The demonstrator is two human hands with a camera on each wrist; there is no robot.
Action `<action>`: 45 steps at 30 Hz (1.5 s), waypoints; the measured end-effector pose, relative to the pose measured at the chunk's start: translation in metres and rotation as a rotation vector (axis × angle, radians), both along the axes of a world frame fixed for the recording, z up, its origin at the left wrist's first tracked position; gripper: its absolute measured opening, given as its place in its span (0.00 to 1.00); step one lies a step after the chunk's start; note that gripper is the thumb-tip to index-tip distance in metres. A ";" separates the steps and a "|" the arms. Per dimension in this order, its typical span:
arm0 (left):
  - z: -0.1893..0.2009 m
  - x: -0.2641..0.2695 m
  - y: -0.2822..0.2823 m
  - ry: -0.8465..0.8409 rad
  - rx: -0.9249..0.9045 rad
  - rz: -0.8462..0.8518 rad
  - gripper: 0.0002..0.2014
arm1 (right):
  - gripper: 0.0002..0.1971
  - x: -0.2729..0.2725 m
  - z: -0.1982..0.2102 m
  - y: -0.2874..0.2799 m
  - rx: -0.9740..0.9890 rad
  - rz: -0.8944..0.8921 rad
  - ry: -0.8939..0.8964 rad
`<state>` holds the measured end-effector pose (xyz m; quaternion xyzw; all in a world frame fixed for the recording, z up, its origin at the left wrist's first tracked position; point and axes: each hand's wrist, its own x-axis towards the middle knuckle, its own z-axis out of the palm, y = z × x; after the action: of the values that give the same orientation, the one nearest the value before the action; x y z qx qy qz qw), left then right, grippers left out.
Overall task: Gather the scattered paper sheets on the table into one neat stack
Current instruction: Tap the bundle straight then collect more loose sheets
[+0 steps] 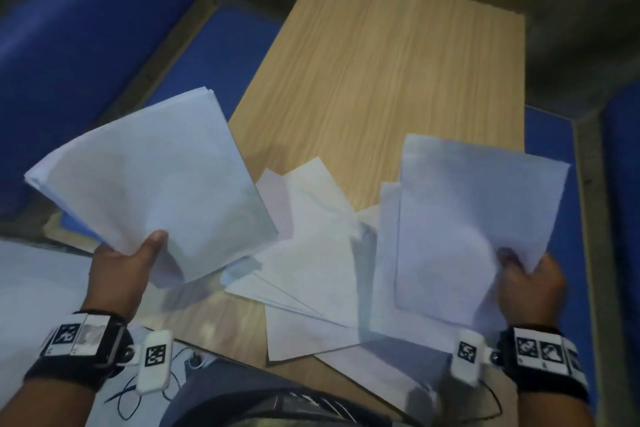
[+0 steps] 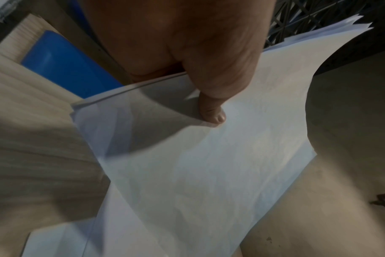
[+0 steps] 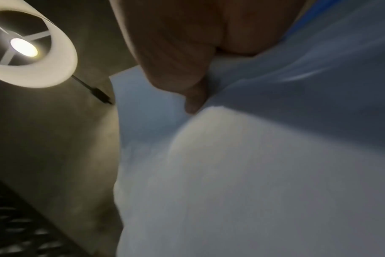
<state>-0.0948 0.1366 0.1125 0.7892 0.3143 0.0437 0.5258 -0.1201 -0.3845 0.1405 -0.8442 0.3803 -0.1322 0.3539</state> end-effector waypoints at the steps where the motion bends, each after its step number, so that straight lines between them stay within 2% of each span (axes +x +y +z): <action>1: 0.001 -0.001 0.004 -0.007 0.011 0.009 0.24 | 0.21 0.012 0.011 0.003 0.019 0.047 0.004; 3: 0.003 -0.003 0.013 -0.009 0.024 0.042 0.24 | 0.10 0.038 0.029 0.021 0.111 0.208 -0.031; 5: 0.003 -0.005 0.025 0.003 0.038 0.078 0.27 | 0.07 0.063 0.034 0.057 0.186 0.419 -0.022; 7: 0.005 -0.007 0.032 0.031 0.056 0.104 0.30 | 0.06 0.085 0.013 0.088 0.193 0.629 0.051; 10: 0.011 -0.010 0.044 0.055 0.088 0.136 0.25 | 0.14 0.112 -0.044 0.131 0.126 0.878 0.244; 13: 0.014 -0.015 0.054 0.066 0.119 0.151 0.27 | 0.22 0.127 -0.094 0.167 0.060 1.021 0.422; 16: 0.017 -0.019 0.060 0.083 0.104 0.178 0.27 | 0.33 0.137 -0.117 0.189 -0.117 1.081 0.584; 19: 0.022 -0.023 0.059 0.086 0.088 0.182 0.23 | 0.40 0.146 -0.121 0.201 -0.287 1.012 0.678; 22: 0.019 -0.024 0.057 0.089 0.065 0.199 0.22 | 0.38 0.155 -0.124 0.206 -0.388 0.983 0.758; 25: 0.015 -0.023 0.055 0.088 0.058 0.199 0.20 | 0.27 0.160 -0.125 0.206 -0.506 1.033 0.822; 27: 0.013 -0.020 0.054 0.091 0.056 0.182 0.20 | 0.15 0.158 -0.123 0.204 -0.484 1.056 0.762; 28: 0.013 -0.019 0.053 0.090 0.059 0.179 0.21 | 0.09 0.157 -0.122 0.201 -0.386 1.044 0.705; 30: 0.015 -0.015 0.051 0.077 0.058 0.168 0.22 | 0.05 0.154 -0.114 0.195 -0.188 1.005 0.614; 36: 0.025 -0.001 0.046 0.044 0.058 0.150 0.21 | 0.06 0.151 -0.065 0.154 0.037 0.922 0.335; 41: 0.028 0.007 0.041 -0.004 0.036 0.169 0.18 | 0.14 0.144 -0.014 0.099 0.210 0.692 0.054; 45: 0.021 0.018 0.018 -0.027 -0.013 0.061 0.17 | 0.14 0.122 0.020 0.074 0.396 0.542 -0.159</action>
<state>-0.0772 0.1546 0.1338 0.7750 0.3316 0.0682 0.5336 0.0016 -0.3109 0.1600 -0.8165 0.1316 -0.0222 0.5618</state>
